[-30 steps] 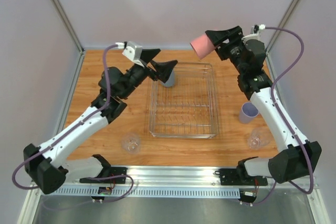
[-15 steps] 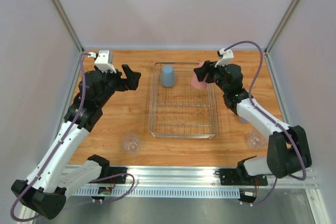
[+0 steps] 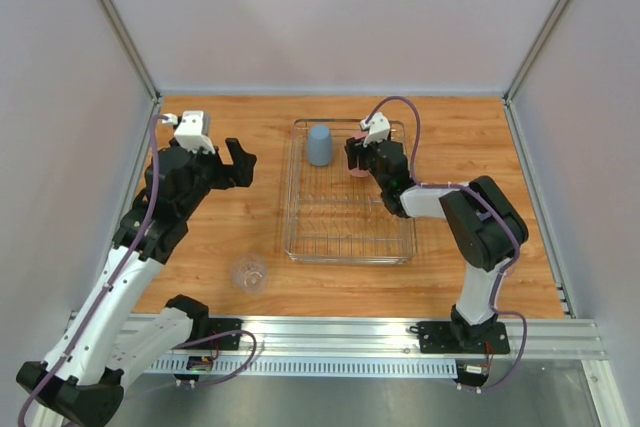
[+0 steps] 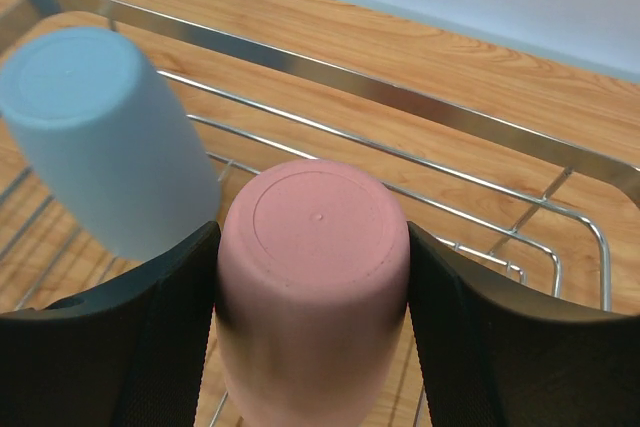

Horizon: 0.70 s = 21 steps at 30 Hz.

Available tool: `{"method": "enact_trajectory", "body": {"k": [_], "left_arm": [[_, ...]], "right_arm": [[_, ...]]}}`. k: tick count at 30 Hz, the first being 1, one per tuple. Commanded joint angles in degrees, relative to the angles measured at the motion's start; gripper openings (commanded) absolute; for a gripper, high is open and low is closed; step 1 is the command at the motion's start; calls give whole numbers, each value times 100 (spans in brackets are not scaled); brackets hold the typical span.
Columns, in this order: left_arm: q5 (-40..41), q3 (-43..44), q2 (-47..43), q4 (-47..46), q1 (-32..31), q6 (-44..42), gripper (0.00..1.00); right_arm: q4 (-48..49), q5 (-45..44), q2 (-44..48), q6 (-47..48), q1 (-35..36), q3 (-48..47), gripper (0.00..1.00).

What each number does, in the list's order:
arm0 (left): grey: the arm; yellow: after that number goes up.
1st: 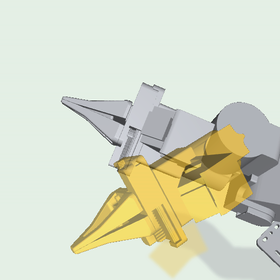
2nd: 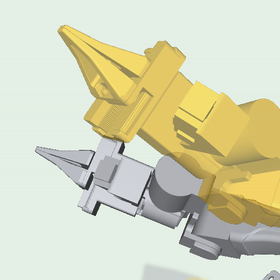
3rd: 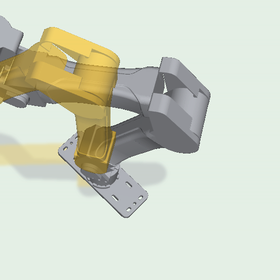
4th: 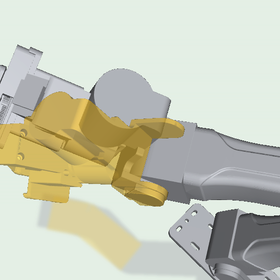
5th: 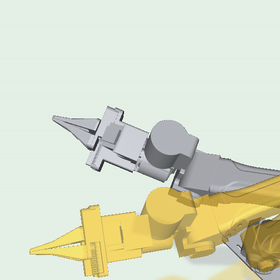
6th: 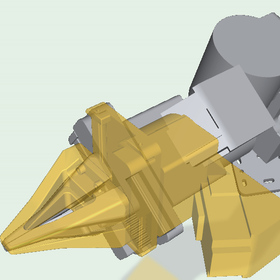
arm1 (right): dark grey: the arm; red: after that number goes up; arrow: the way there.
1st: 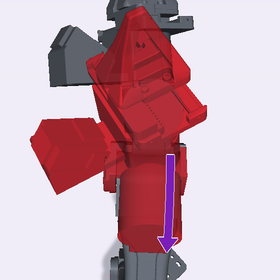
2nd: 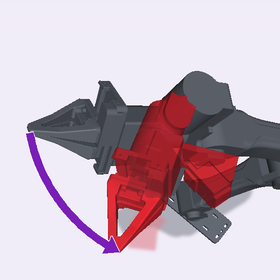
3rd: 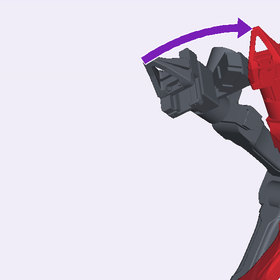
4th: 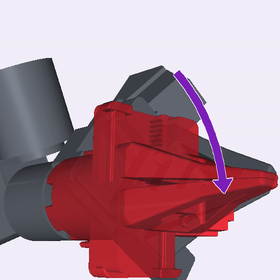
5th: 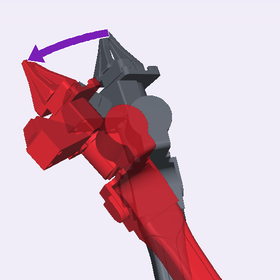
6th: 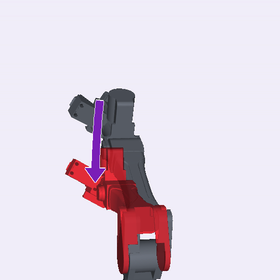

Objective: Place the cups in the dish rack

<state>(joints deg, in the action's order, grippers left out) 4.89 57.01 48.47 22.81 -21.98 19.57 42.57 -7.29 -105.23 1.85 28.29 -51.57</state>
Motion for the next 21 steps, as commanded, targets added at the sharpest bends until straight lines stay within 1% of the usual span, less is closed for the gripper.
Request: {"method": "enact_trajectory", "body": {"k": [1, 6, 9, 13, 16, 17, 18, 21], "left_arm": [[250, 29, -109, 242, 62, -278, 100], [285, -32, -83, 242, 88, -357, 100], [250, -15, 4, 215, 115, -358, 100], [232, -68, 66, 136, 132, -323, 100], [189, -103, 101, 101, 150, -314, 100], [171, -111, 101, 101, 150, -305, 100], [171, -112, 84, 92, 159, -314, 100], [179, -129, 58, 75, 167, -349, 100]], "right_arm": [[1070, -694, -340, 360, -43, -485, 1], [1122, -809, -709, 97, -43, -871, 1], [1219, -958, -771, -43, -43, -925, 1], [1184, -871, -876, -71, -17, -978, 2], [1175, -932, -964, 52, 44, -995, 9], [1175, -950, -982, 44, 53, -969, 18], [1175, -941, -973, 35, 62, -951, 22], [1123, -941, -964, -44, 71, -925, 26]]}}
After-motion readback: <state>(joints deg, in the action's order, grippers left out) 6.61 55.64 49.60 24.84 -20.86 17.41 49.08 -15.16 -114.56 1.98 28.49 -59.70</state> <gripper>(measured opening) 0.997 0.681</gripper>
